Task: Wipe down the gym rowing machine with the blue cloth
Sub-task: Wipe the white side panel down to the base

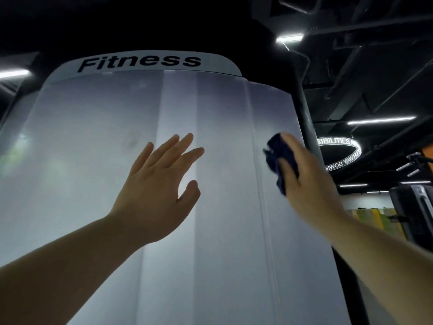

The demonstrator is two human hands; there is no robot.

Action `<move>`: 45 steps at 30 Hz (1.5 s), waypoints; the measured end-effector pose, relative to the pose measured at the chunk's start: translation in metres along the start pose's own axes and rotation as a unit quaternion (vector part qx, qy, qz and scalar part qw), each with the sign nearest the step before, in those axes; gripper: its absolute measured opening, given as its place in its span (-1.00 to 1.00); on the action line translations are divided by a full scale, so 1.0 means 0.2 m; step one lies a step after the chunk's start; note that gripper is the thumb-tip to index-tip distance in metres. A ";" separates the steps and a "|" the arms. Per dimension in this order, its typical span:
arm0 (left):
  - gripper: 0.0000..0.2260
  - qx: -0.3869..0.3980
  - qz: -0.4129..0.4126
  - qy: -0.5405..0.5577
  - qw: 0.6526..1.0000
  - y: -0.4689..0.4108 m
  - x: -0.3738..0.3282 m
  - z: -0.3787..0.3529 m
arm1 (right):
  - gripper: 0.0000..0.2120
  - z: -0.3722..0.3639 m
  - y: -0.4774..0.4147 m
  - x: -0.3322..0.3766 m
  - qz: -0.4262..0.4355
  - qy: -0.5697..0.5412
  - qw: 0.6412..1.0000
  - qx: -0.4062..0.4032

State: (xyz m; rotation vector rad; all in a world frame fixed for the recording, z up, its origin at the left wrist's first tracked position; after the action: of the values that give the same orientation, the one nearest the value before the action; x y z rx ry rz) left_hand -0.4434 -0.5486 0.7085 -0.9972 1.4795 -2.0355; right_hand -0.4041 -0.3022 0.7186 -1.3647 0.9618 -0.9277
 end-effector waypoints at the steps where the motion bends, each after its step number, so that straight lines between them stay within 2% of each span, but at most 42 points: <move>1: -0.46 -0.004 0.002 -0.006 1.000 0.02 -0.01 -0.01 | -0.55 0.00 -0.08 -0.03 -0.025 -0.003 1.000 0.005; 4: -0.49 -0.007 -0.004 -0.029 1.000 0.09 -0.04 -0.04 | -0.56 0.00 -0.11 -0.08 -0.075 -0.028 0.997 -0.017; 7: -0.49 -0.012 0.006 -0.028 1.000 0.13 -0.05 -0.04 | -0.55 -0.03 0.17 -0.05 -0.096 -0.053 0.994 -0.031; 10: -0.49 -0.006 0.007 -0.031 0.999 0.15 -0.07 -0.05 | -0.54 -0.03 0.56 0.03 -0.056 -0.035 0.998 -0.019; 12: -0.48 -0.004 0.004 -0.036 0.999 0.17 -0.08 -0.05 | -0.55 -0.02 0.64 0.05 -0.022 -0.021 1.000 0.002; 15: -0.48 -0.002 0.005 -0.040 0.999 0.18 -0.08 -0.06 | -0.55 -0.02 0.44 0.00 -0.035 -0.058 0.997 0.024; 21: -0.49 -0.012 -0.002 -0.040 0.999 0.19 -0.08 -0.07 | -0.55 -0.02 -0.11 -0.13 -0.109 -0.083 0.990 -0.036; 24: -0.49 -0.023 0.000 -0.036 0.999 0.19 -0.08 -0.06 | -0.55 -0.03 -0.07 -0.16 -0.114 -0.089 0.988 -0.053; 26: -0.49 -0.025 0.001 -0.029 0.999 0.19 -0.09 -0.06 | -0.54 -0.03 0.13 -0.13 -0.107 -0.067 0.991 -0.053; 28: -0.49 -0.029 0.005 -0.022 0.999 0.20 -0.09 -0.05 | -0.52 -0.03 0.45 -0.05 -0.083 -0.026 0.996 -0.036; 31: -0.49 -0.029 0.008 -0.013 0.999 0.20 -0.10 -0.04 | -0.56 -0.07 0.88 0.15 0.059 0.060 0.996 0.039; 33: -0.49 -0.023 0.006 -0.006 1.000 0.20 -0.10 -0.04 | -0.56 -0.06 0.89 0.19 0.144 0.055 0.984 0.091; 34: -0.49 -0.018 0.003 -0.004 1.000 0.21 -0.09 -0.04 | -0.56 -0.06 0.81 0.18 0.160 0.055 0.981 0.097; 35: -0.49 -0.012 -0.001 -0.003 1.000 0.22 -0.09 -0.04 | -0.55 -0.04 0.70 0.16 0.147 0.048 0.984 0.089; 36: -0.49 -0.007 -0.007 -0.003 1.000 0.23 -0.09 -0.04 | -0.53 -0.03 0.56 0.11 0.098 0.027 0.993 0.064; 37: -0.50 -0.003 -0.013 -0.004 1.000 0.24 -0.08 -0.04 | -0.49 -0.02 0.44 0.05 0.016 -0.007 0.999 0.030; 39: -0.51 -0.003 -0.020 -0.004 1.000 0.28 -0.07 -0.03 | -0.39 -0.04 0.31 -0.01 -0.154 -0.098 0.983 -0.039; 40: -0.51 -0.006 -0.021 -0.004 1.000 0.30 -0.06 -0.03 | -0.37 -0.08 0.32 0.05 -0.184 -0.117 0.975 -0.052; 41: -0.52 -0.010 -0.020 -0.003 1.000 0.32 -0.05 -0.02 | -0.38 -0.11 0.37 0.14 -0.163 -0.096 0.981 -0.050; 42: -0.52 -0.013 -0.016 -0.003 1.000 0.33 -0.04 -0.02 | -0.42 -0.14 0.45 0.26 -0.099 -0.059 0.993 -0.032; 43: -0.52 -0.020 -0.004 -0.006 1.000 0.35 -0.02 -0.01 | -0.47 -0.16 0.53 0.38 -0.007 -0.022 1.000 -0.007; 45: -0.52 -0.041 0.036 -0.003 0.998 0.36 0.01 0.01 | -0.52 -0.19 0.66 0.49 0.159 0.017 0.984 0.073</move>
State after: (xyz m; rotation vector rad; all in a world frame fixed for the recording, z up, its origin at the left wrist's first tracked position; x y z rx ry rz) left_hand -0.4488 -0.5758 0.6416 -0.9657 1.5850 -1.9337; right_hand -0.4085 -0.4061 0.5867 -1.0377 1.0790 -0.7626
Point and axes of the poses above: each hand's wrist, its own y-axis away from the middle knuckle, its own z-axis out of the back of the hand, x = y × z, the point moved 7 cm from there along -y, towards the middle knuckle, and after that the axes turned 6 degrees about y, right-handed, at the moved point
